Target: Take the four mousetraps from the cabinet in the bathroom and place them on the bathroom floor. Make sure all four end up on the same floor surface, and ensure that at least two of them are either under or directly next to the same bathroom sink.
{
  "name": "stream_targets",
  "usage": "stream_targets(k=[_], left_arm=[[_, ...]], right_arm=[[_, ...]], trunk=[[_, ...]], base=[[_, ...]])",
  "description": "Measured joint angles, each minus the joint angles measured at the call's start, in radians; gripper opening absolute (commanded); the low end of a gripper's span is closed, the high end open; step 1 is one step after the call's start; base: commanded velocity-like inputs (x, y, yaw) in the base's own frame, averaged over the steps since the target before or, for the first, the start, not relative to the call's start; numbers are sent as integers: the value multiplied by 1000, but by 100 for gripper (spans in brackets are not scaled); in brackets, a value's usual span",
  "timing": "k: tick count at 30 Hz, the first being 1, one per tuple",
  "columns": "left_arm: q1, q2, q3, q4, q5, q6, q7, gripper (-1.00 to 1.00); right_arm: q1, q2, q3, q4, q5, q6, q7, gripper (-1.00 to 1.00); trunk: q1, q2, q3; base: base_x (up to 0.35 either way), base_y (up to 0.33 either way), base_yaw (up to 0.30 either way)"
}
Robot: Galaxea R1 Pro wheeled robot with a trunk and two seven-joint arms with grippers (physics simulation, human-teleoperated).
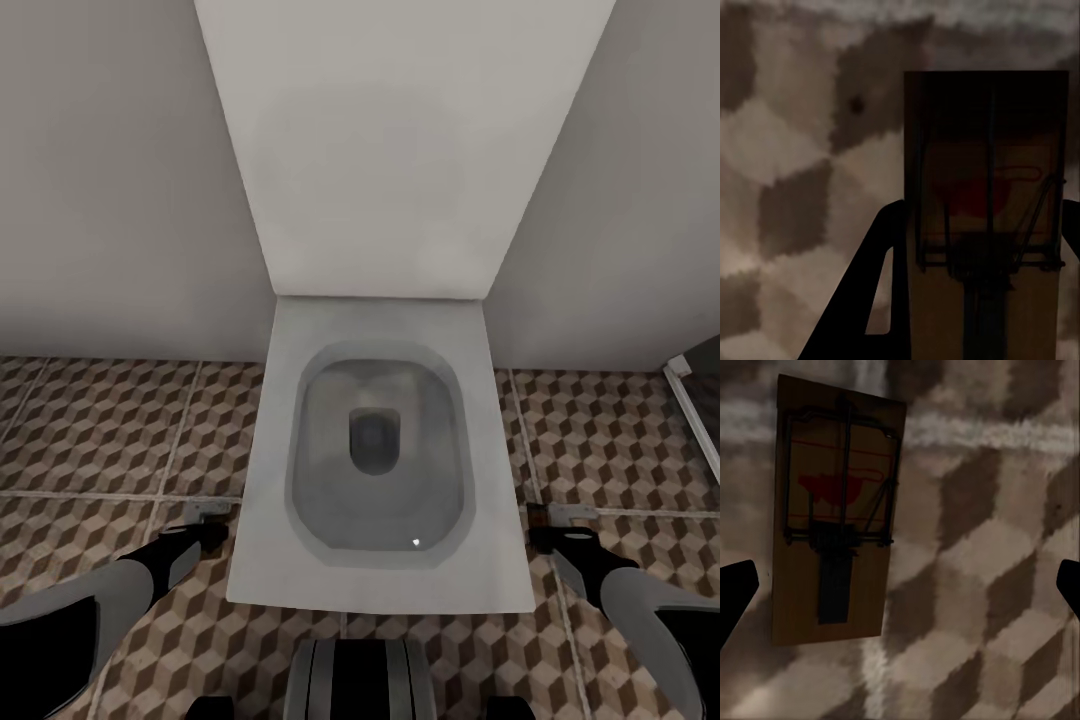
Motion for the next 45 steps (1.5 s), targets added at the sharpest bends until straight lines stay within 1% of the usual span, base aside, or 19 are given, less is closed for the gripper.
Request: stream_targets(k=[4,7,11,12,21,38,45], left_arm=[[0,1,0,0,0,-4,0,-100],[0,0,0,0,0,-11,0,-100],[0,0,0,0,0,-17,-1,-100],[0,0,0,0,0,-18,-1,-100],[0,-4,-1,-1,-1,-22,-1,-100],[0,-3,-1,-1,-1,-22,-1,-100],[0,-3,-2,-1,-1,-22,-1,-100]], right_arm=[[0,-14,-6,0,0,1,2,100],[0,-18,-26,0,-1,2,2,100],[0,-19,-44,0,0,3,2,100],[0,-19,-46,0,0,3,2,100],[0,-21,-51,0,1,3,2,100],[0,-20,-51,0,1,3,1,100],[0,-20,-51,0,1,3,-2,100]], trunk=[[0,0,0],[0,0,0],[-2,1,15],[-2,1,15],[-2,1,15],[-2,1,15],[-2,1,15]], base=[[0,0,0],[0,0,0],[0,0,0],[0,0,0],[0,0,0],[0,0,0],[0,0,173]])
